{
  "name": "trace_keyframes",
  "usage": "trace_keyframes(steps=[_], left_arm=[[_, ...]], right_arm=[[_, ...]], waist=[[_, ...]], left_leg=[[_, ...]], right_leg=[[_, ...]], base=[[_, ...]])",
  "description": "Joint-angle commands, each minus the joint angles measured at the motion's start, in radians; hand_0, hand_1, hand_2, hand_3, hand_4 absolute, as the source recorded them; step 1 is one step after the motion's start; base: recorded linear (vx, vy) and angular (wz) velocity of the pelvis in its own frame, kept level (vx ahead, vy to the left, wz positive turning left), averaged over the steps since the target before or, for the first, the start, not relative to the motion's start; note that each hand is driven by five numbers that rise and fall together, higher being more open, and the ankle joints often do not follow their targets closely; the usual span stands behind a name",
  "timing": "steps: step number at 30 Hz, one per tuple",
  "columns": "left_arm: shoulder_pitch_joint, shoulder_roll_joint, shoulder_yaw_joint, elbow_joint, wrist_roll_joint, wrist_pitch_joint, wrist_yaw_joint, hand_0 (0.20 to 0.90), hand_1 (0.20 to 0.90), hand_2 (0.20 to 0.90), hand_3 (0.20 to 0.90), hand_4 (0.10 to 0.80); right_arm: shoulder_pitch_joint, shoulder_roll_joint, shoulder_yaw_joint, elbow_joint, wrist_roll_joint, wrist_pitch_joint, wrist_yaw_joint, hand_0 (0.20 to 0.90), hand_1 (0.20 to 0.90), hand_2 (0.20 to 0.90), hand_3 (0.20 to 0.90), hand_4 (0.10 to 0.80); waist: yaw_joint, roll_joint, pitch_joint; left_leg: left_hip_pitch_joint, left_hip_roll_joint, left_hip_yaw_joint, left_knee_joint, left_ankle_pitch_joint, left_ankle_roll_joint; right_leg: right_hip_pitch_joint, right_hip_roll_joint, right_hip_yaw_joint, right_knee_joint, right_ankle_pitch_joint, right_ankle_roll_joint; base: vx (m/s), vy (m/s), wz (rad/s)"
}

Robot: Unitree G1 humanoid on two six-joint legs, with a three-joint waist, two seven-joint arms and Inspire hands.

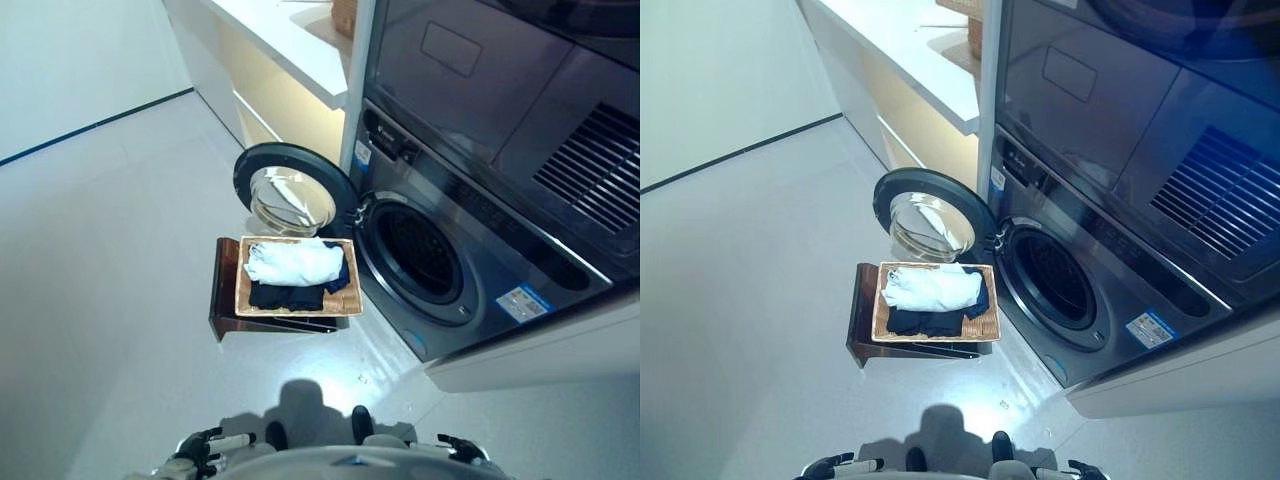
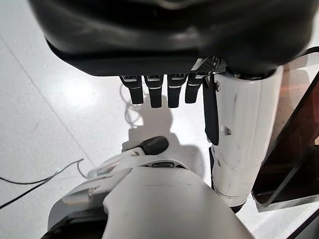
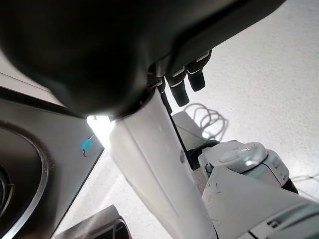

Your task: Pick up the clothes and place them into the washing machine

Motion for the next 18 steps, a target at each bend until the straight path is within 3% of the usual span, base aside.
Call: trace_keyframes(steps=[1, 5, 13, 14, 15, 16, 18], left_arm=[[-0.043, -0.009, 0.030, 0.041, -0.029, -0.012, 0.026, 0.900, 0.900, 0.900, 0.900, 0.800], [-0.050, 0.007, 0.111, 0.042, -0.127, -0.018, 0.021, 0.900, 0.900, 0.900, 0.900, 0.800], [-0.064, 0.008, 0.105, 0.034, -0.145, -0.014, 0.017, 0.900, 0.900, 0.900, 0.900, 0.800], [-0.063, 0.007, 0.107, 0.034, -0.156, -0.013, 0.014, 0.900, 0.900, 0.900, 0.900, 0.800], [-0.063, 0.007, 0.107, 0.034, -0.156, -0.013, 0.014, 0.900, 0.900, 0.900, 0.900, 0.800], [-0.063, 0.003, 0.105, 0.034, -0.166, -0.012, 0.010, 0.900, 0.900, 0.900, 0.900, 0.800], [-0.064, 0.003, 0.101, 0.034, -0.170, -0.011, 0.010, 0.900, 0.900, 0.900, 0.900, 0.800]], right_arm=[[-0.024, -0.024, 0.004, 0.065, -0.022, 0.003, -0.008, 0.900, 0.900, 0.900, 0.900, 0.800], [0.003, -0.028, -0.049, 0.089, 0.028, 0.006, -0.005, 0.900, 0.900, 0.900, 0.900, 0.800], [0.009, 0.003, -0.064, 0.095, 0.083, 0.008, -0.001, 0.900, 0.900, 0.900, 0.900, 0.800], [0.010, 0.011, -0.063, 0.092, 0.090, 0.007, 0.000, 0.900, 0.900, 0.900, 0.900, 0.800], [0.010, 0.011, -0.063, 0.092, 0.090, 0.007, 0.000, 0.900, 0.900, 0.900, 0.900, 0.800], [0.004, 0.015, -0.058, 0.086, 0.093, 0.005, -0.002, 0.900, 0.900, 0.900, 0.900, 0.800], [0.001, 0.014, -0.058, 0.083, 0.095, 0.006, -0.002, 0.900, 0.900, 0.900, 0.900, 0.800]], waist=[[-0.004, 0.012, -0.025], [-0.016, 0.015, -0.056], [-0.031, 0.005, -0.077], [-0.032, -0.016, -0.078], [-0.032, -0.016, -0.079], [-0.023, -0.048, -0.065], [-0.020, -0.061, -0.056]], left_leg=[[0.026, -0.061, -0.033, -0.008, -0.050, -0.038], [0.071, -0.046, -0.032, -0.008, -0.060, -0.046], [0.117, -0.006, -0.020, -0.007, -0.032, -0.062], [0.090, 0.014, -0.018, 0.074, -0.044, -0.069], [0.089, 0.014, -0.018, 0.075, -0.044, -0.069], [0.025, 0.038, -0.032, 0.227, -0.033, -0.066], [-0.030, 0.045, -0.049, 0.315, -0.017, -0.062]], right_leg=[[-0.006, 0.038, -0.020, 0.039, 0.008, -0.006], [0.037, 0.058, -0.021, 0.043, -0.023, -0.020], [0.066, 0.101, -0.009, 0.067, -0.068, -0.050], [0.069, 0.105, -0.004, 0.079, -0.077, -0.063], [0.069, 0.105, -0.004, 0.079, -0.077, -0.063], [0.079, 0.106, 0.006, 0.086, -0.076, -0.079], [0.079, 0.103, 0.004, 0.091, -0.074, -0.085]], base=[[0.116, -0.095, -0.15], [0.075, -0.089, -0.06], [0.052, -0.151, -0.02], [0.018, -0.125, -0.02], [0.021, -0.301, -0.06], [0.000, -0.178, -0.13], [-0.037, -0.193, -0.33]])
